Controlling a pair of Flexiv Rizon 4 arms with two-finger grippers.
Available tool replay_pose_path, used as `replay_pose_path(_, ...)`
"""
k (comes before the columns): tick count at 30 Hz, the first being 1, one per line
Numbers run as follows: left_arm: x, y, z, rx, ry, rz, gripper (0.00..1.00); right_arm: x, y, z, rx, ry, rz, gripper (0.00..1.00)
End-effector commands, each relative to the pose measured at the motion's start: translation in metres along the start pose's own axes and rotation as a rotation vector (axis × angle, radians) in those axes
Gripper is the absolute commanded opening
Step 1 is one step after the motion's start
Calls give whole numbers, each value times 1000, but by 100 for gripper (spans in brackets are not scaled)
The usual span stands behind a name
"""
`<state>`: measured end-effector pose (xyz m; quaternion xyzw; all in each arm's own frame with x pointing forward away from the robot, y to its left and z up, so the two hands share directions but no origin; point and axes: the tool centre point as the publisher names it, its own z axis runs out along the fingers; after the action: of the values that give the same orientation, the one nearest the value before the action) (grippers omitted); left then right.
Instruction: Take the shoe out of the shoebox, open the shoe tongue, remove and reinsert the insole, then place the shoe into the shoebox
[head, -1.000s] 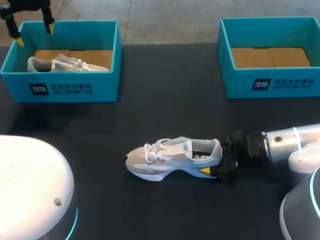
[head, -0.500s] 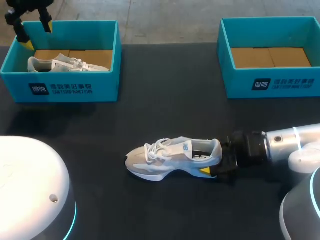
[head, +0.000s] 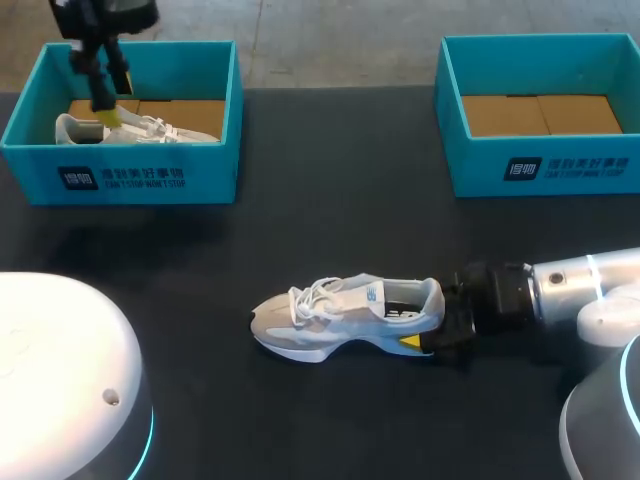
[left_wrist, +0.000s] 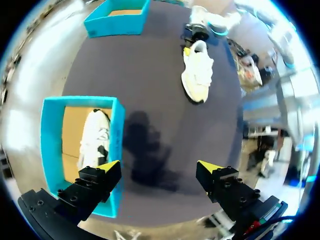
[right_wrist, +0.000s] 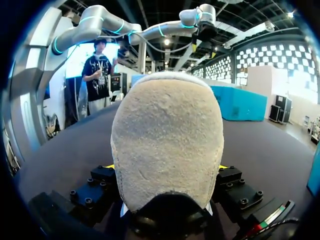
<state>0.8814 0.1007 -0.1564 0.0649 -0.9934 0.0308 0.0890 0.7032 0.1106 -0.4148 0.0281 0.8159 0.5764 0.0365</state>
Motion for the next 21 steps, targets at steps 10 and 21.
replay_pose_path(10, 50, -48, 40, 102, 29, -512, 100, 2, 1, 1, 4, -2, 0, 0)
replay_pose_path(21, 61, -66, 46, 83, -9, -552, 100, 2, 1, 1, 4, -2, 0, 0)
